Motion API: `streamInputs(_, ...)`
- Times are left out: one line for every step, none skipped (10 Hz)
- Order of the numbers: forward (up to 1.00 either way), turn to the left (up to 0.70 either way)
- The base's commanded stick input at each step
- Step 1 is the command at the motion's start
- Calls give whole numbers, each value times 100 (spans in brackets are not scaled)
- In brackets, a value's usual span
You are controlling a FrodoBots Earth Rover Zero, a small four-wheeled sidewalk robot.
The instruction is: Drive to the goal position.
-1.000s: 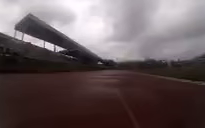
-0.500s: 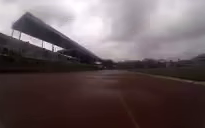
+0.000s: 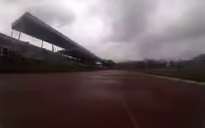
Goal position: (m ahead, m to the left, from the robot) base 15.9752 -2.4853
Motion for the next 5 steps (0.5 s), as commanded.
streamInputs(50,0)
streamInputs(50,0)
streamInputs(50,0)
streamInputs(50,0)
streamInputs(50,0)
